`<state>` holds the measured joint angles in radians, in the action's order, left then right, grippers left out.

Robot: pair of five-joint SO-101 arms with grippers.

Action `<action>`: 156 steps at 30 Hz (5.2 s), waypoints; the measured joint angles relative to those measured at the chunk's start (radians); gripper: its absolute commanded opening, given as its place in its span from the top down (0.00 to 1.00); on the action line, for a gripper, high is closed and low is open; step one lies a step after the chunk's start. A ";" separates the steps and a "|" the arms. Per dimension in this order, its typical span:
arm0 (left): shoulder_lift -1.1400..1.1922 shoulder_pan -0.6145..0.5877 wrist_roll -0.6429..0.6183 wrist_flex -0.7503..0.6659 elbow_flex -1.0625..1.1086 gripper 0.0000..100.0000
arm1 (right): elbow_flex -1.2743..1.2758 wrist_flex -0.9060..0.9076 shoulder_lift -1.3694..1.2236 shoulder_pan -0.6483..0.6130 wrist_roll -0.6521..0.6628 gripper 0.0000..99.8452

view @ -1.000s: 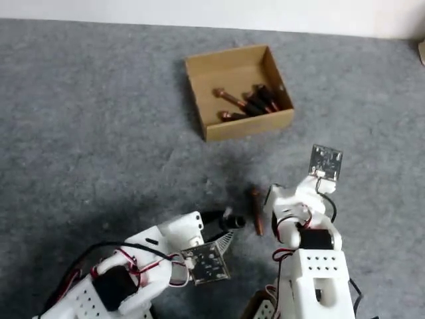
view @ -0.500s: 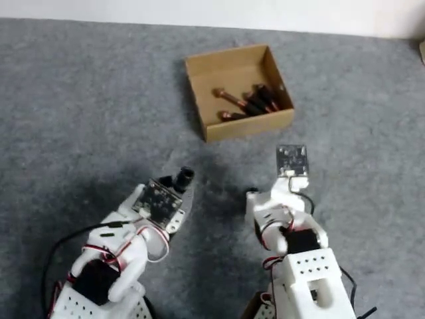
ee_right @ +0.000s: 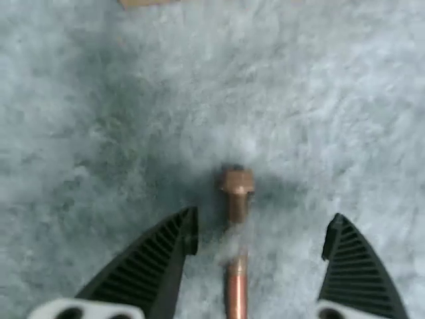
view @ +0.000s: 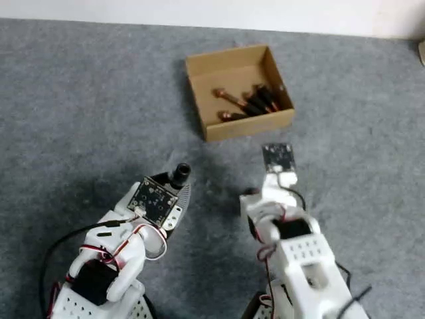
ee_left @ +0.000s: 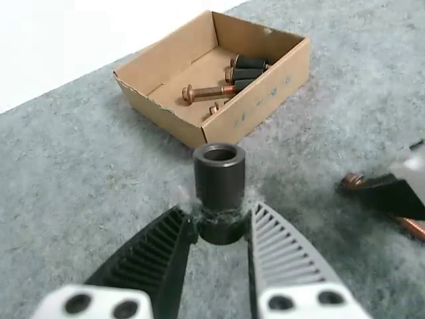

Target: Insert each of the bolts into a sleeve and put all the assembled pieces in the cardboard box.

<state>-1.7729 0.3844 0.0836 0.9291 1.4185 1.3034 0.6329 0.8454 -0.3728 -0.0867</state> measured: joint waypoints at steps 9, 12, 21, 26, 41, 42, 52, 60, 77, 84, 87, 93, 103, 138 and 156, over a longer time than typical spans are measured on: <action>0.000 0.000 0.000 0.000 0.000 1.00 | -0.244 0.000 -0.503 -0.005 0.015 0.72; 0.000 0.000 0.000 0.000 0.000 1.00 | -0.285 0.000 -0.594 -0.006 0.017 0.72; 0.000 -0.011 0.000 -0.003 0.000 1.00 | -0.342 0.028 -0.654 0.011 0.015 0.99; 0.000 -0.057 0.000 -0.003 0.000 1.00 | -0.354 0.028 -0.660 0.021 0.018 1.00; -0.009 0.107 0.005 -0.155 0.092 1.00 | -0.072 0.068 0.195 0.158 0.078 1.00; -0.009 0.126 0.017 -0.209 0.127 1.00 | -0.057 0.069 0.272 0.158 0.078 1.00; -0.014 0.144 0.120 -0.440 0.253 1.00 | -0.032 0.091 0.885 0.152 -0.071 1.00; -0.014 0.238 0.120 -0.442 0.258 1.00 | -0.044 0.091 0.970 0.074 -0.150 1.00; -0.014 0.249 0.120 -0.442 0.258 1.00 | -0.230 0.129 0.982 -0.123 -0.157 1.00; -0.014 0.235 0.120 -0.442 0.258 1.00 | -0.235 0.152 0.979 -0.195 -0.157 1.00; -0.014 0.236 0.120 -0.442 0.258 1.00 | -0.212 0.155 0.980 -0.195 -0.157 1.00; -0.014 0.235 0.120 -0.442 0.258 1.00 | -0.135 0.155 0.973 -0.195 -0.157 1.00; -0.014 0.235 0.120 -0.442 0.258 1.00 | -0.114 0.072 0.971 -0.195 -0.157 1.00; -0.012 0.288 0.120 -0.442 0.258 1.00 | 0.080 -0.199 0.970 -0.169 -0.075 1.00; -0.012 0.307 0.120 -0.442 0.258 1.00 | 0.087 -0.193 0.973 -0.149 -0.075 1.00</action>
<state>-1.7852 0.6912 0.2033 0.4872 1.6763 1.3909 0.4396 1.8182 -0.5217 -0.1619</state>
